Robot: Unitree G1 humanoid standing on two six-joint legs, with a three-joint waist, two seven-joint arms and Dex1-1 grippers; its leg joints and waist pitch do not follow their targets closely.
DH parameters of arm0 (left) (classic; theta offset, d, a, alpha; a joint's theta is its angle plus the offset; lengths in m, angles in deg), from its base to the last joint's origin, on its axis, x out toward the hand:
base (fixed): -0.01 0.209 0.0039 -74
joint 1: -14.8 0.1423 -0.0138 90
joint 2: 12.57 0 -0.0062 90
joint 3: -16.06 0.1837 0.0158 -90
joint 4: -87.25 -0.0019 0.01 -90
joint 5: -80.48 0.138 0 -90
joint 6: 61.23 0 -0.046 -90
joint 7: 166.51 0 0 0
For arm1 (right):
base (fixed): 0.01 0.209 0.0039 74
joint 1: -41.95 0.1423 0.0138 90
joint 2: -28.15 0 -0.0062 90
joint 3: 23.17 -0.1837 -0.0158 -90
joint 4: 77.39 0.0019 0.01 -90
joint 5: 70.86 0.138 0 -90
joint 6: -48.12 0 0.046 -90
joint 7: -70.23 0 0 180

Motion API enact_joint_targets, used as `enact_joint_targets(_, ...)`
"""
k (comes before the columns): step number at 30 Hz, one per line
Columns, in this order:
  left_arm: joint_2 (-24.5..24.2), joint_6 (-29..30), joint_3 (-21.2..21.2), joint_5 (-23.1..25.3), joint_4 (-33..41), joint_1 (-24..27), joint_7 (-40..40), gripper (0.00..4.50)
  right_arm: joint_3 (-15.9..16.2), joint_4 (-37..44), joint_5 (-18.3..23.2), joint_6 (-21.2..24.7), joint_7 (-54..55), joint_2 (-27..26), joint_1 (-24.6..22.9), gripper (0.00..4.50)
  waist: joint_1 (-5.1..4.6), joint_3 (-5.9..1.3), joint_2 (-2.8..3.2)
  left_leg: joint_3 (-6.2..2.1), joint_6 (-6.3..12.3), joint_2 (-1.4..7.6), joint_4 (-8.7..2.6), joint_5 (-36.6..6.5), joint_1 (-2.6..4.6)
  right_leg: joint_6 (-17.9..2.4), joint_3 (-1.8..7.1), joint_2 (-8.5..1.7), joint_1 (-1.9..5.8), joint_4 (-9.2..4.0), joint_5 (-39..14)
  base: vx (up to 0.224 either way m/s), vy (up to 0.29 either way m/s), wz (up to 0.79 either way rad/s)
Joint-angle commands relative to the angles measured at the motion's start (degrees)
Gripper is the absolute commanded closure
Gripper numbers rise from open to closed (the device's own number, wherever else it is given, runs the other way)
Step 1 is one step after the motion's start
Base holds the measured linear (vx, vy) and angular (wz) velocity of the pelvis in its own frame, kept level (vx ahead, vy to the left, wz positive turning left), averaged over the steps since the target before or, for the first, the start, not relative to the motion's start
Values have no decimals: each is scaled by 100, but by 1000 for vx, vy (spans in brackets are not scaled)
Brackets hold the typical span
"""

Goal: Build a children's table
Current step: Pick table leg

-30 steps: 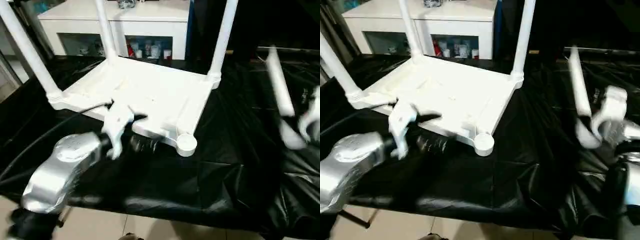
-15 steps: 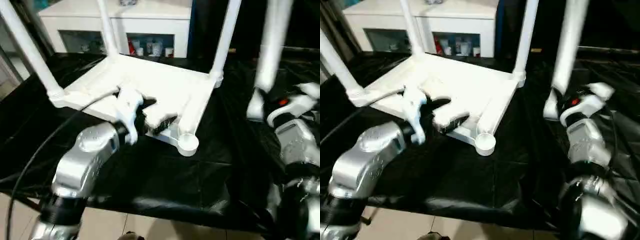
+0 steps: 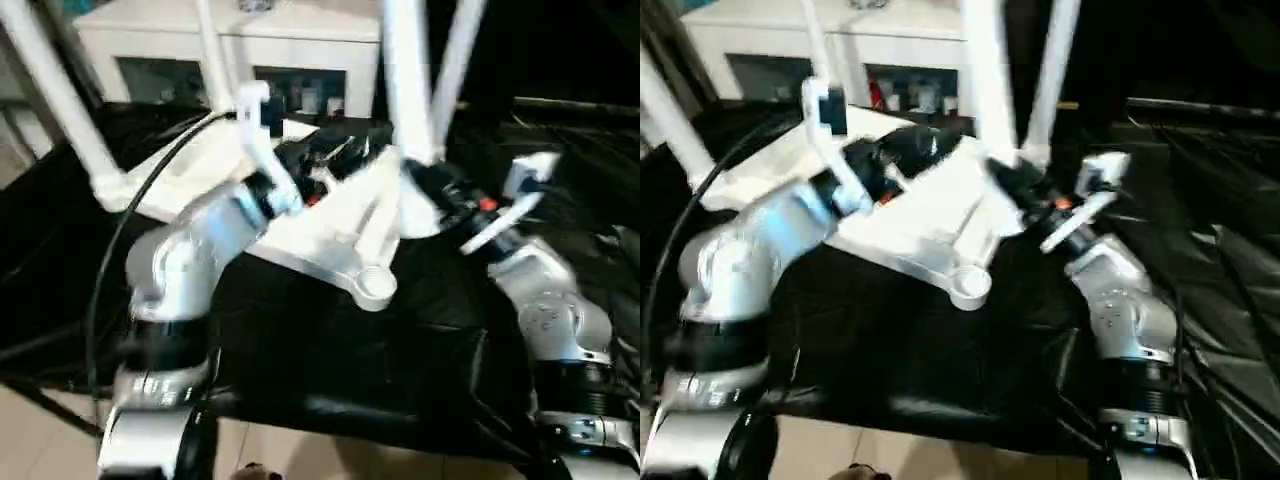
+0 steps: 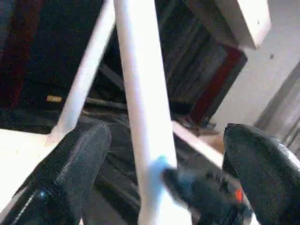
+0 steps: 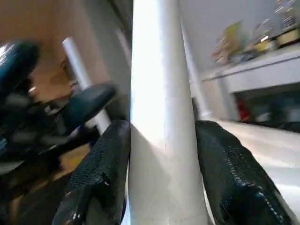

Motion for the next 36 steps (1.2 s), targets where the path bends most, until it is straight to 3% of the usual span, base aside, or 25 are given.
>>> enact_joint_targets(1, 83, 156, -156, -149, -256, -235, 168, 0, 202, 319, 45, 158, -130, 11, -71, 268, 25, -464, -108, -123, 227, 237, -391, -706, 158, -947, 245, -358, 280, -484, -1320, 0, 0, 0)
enact_joint_targets(5, 206, 299, -256, -270, -704, -427, 379, 0, 537, 485, -35, 276, -212, 26, -133, 268, 26, -466, -135, -139, 223, 239, -401, -670, 133, -985, 248, -381, 317, -466, -1131, 0, 0, 0)
enact_joint_targets(9, 350, 276, -428, -293, -953, -455, 700, 0, 615, 533, -111, 259, -159, -50, -105, 268, 27, -463, -155, -138, 226, 231, -396, -680, 113, -979, 248, -394, 333, -480, -1202, 0, 0, 0)
enact_joint_targets(10, 357, 266, -451, -266, -987, -464, 739, 0, 623, 537, -126, 255, -146, -59, -101, 268, 30, -464, -185, -143, 230, 235, -401, -676, 114, -947, 245, -403, 340, -476, -1262, 0, 0, 0)
enact_joint_targets(12, 372, 243, -497, -256, -1023, -480, 784, 0, 642, 539, -146, 256, -131, -67, -97, 268, 21, -461, -168, -147, 213, 241, -404, -688, 119, -930, 244, -400, 328, -486, -1313, 0, 0, 0)
enact_joint_targets(13, 404, 231, -624, -321, -1043, -525, 873, 0, 708, 516, -177, 242, -88, -54, -91, 268, 11, -456, -228, -142, 203, 239, -407, -676, 109, -921, 242, -401, 339, -485, -1304, 0, 0, 0)
enact_joint_targets(21, 392, 315, -775, -542, -949, -495, 985, 0, 878, 338, -386, 216, -65, -69, 28, 268, 15, -441, -235, -147, 112, 262, -430, -782, 140, -969, 252, -408, 314, -483, -1227, 0, 0, 0)
enact_joint_targets(27, 420, 373, -744, -522, -928, -462, 1065, 47, 950, 297, -468, 145, -24, -75, 51, 268, 16, -437, -232, -160, 23, 273, -450, -866, 149, -977, 258, -411, 325, -472, -1124, 0, 0, 0)
enact_joint_targets(36, 429, 309, -752, -504, -999, -465, 1157, 123, 960, 340, -548, 123, 10, -79, 30, 268, 8, -441, -213, -157, 49, 266, -441, -825, 145, -1045, 260, -406, 338, -464, -978, 0, 0, 0)
